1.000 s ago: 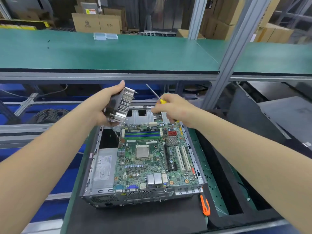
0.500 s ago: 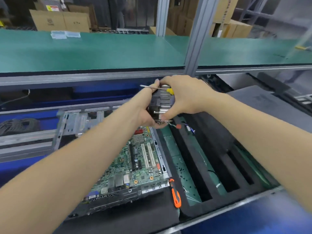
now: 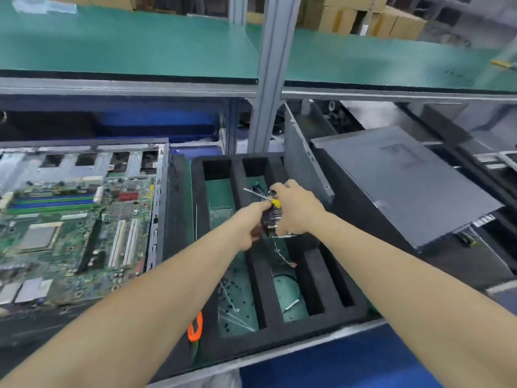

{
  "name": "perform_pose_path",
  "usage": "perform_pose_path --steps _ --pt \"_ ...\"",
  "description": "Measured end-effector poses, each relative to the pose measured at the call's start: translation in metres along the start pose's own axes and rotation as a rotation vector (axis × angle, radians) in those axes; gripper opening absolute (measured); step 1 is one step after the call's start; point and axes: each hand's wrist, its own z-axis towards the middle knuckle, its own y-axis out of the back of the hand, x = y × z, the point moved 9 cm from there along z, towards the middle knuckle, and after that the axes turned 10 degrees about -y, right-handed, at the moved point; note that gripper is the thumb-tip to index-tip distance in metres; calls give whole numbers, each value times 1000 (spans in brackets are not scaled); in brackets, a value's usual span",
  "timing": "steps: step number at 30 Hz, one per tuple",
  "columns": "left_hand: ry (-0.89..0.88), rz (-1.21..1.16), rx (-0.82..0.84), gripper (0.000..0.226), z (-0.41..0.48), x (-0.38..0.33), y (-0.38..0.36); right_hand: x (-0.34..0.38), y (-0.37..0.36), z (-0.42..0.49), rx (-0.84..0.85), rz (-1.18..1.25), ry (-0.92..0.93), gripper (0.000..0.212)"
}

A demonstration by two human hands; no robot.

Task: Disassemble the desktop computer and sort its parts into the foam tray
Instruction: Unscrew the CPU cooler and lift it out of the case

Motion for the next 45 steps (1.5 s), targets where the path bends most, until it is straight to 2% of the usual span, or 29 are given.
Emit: perform_pose_path --steps 2,5,7,11,21,25,28,31,34,36,38,41,45 --pt "-92 100 -92 25 17 6 8 -10 -18 13 51 25 2 97" --pt "-182 271 -196 10 34 12 21 -21 -51 28 123 90 -32 103" --pt "-214 373 -243 17 40 15 27 -22 -73 36 149 120 -39 105" --pt "-307 543 -338 9 50 14 33 -23 -101 52 167 173 -27 101" --pt "-320 950 -373 18 66 21 22 -32 -142 72 149 151 -3 91" --pt "-375 1108 -388 33 61 25 14 -34 -148 75 114 97 -34 81" --pt "-449 1230 -362 28 56 26 6 -34 -152 76 115 89 -49 81" --pt "-478 1255 -293 26 53 33 2 -33 -156 73 168 129 -72 83" --pt "-480 1139 -267 28 39 26 11 -31 -146 67 159 350 -112 70" --pt "-495 1101 -314 30 22 6 25 -24 -127 60 79 547 -113 44" --pt "-513 1104 -367 30 1 -20 44 -6 -111 51 93 779 -106 14" --pt "-498 1062 -400 34 -28 -53 77 35 -113 36 352 1233 -236 18" --pt "-372 871 -465 37 -66 -57 119 96 -114 5 567 1404 -289 17"
